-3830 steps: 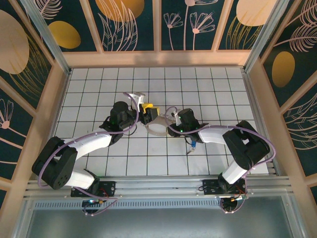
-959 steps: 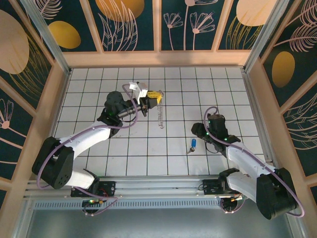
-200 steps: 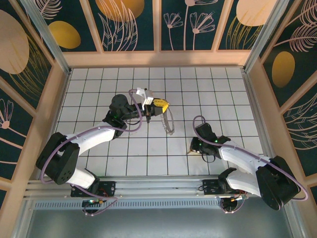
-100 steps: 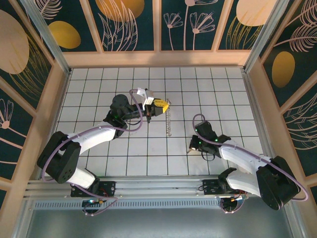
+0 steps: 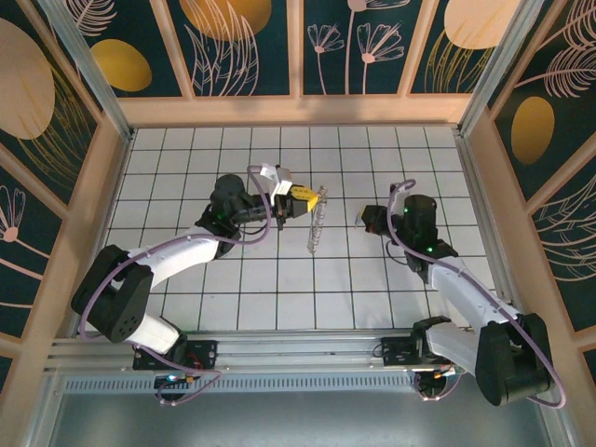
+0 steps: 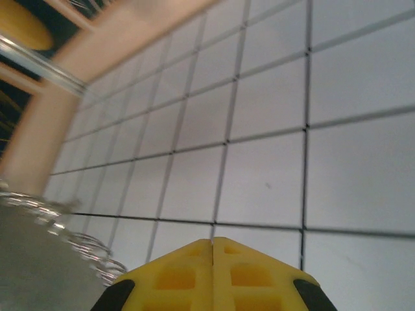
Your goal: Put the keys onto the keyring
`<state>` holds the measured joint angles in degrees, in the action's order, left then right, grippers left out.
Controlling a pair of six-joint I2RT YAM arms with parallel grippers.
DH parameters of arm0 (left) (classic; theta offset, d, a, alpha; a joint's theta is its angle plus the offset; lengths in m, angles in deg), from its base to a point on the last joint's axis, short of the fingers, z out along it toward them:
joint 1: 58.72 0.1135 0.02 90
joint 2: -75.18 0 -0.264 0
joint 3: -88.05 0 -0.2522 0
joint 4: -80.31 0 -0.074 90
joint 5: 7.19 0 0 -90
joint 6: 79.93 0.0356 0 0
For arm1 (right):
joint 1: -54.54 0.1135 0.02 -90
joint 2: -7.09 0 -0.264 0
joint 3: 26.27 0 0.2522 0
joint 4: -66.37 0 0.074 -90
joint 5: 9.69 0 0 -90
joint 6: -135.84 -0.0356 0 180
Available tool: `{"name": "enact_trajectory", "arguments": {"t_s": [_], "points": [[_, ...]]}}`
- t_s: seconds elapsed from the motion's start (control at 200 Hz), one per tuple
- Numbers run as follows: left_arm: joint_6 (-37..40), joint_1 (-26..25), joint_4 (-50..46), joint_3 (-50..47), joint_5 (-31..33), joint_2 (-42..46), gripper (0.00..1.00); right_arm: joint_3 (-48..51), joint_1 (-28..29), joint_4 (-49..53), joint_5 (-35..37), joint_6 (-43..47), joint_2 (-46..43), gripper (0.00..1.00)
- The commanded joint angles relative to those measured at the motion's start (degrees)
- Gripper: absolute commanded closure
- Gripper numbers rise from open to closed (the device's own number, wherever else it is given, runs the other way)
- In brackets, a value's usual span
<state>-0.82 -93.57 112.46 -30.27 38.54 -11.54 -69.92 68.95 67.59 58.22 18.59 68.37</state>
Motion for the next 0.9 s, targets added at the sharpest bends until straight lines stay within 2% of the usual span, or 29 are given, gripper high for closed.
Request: {"name": "enact_trajectory", "arguments": {"t_s": [0.0,0.17,0.45,0.646,0.896], "points": [[1.5,-0.2,-1.0,2.9,0.3,-0.6,1.00,0.0,-3.5,-16.9,-13.6,1.1,1.4,1.00],[2.0,-0.3,-2.7,4.3,-0.1,-1.0,1.00,0.1,-6.1,-25.7,-23.7,-0.4,2.6,1.00],[3.2,-0.3,-6.1,5.8,-2.2,-1.4,1.00,0.8,-6.2,-27.7,-34.8,2.3,-0.8,1.00],[2.9,-0.3,-6.7,6.2,-3.7,-1.6,1.00,0.3,-5.6,-27.7,-35.9,2.1,-1.6,1.00],[3.1,-0.6,-7.6,7.1,-4.7,-2.2,1.00,-1.3,-1.6,-27.2,-30.9,3.2,-1.9,1.00]]}}
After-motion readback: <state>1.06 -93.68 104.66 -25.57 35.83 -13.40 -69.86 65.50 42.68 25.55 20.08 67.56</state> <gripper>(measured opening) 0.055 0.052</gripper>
